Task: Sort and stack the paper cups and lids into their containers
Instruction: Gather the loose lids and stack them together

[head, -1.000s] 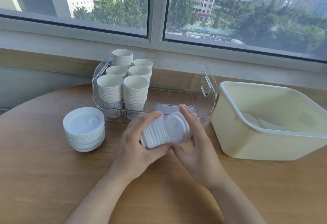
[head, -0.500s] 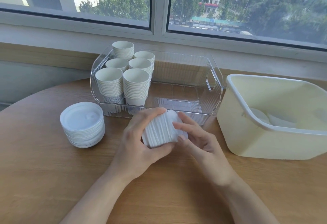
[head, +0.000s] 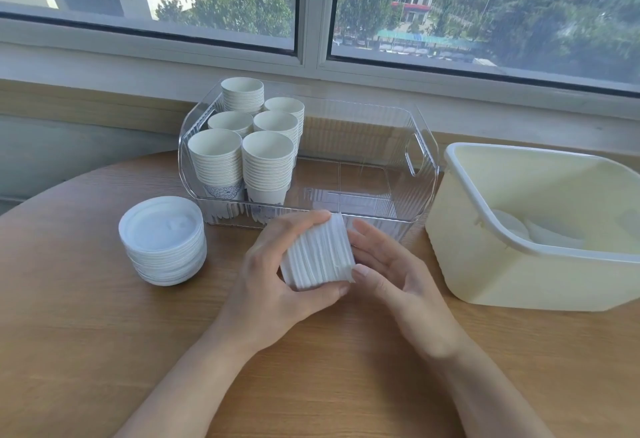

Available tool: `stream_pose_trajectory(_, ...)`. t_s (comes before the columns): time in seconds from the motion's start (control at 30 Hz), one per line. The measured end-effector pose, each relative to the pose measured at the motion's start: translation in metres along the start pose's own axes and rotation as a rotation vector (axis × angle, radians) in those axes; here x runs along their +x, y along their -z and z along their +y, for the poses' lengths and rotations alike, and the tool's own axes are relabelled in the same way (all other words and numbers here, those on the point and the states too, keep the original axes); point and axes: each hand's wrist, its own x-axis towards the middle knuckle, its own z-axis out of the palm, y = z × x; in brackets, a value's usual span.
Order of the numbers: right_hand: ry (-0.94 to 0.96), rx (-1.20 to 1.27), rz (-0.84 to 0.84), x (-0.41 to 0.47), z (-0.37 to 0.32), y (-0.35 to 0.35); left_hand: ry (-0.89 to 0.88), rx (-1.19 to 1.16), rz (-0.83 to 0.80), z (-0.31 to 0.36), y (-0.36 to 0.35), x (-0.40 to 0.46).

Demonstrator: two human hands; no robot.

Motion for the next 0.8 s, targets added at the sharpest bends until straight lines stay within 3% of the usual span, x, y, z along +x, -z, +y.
stream_pose_trajectory(0.2, 0.01, -0.039, -0.036, -0.002, -0.002, -0.002, 0.018, -0.023, -0.054, 0.003, 0.002, -0.002)
stream_pose_trajectory(0.4, 0.02, -0.007, 0.079, -0.004, -0.002, -0.006, 0.038, -0.003, -0.114, 0.007, 0.0, -0.009)
stream_pose_trajectory(0.6, 0.055, -0.057, 0.156, -0.013, -0.007, -0.023, 0.101, 0.032, 0.006, 0.012, 0.006, -0.025)
stream_pose_trajectory(0.8, 0.047, -0.06, 0.106, -0.021, -0.002, -0.064, 0.122, 0.096, 0.089, 0.011, 0.018, -0.056)
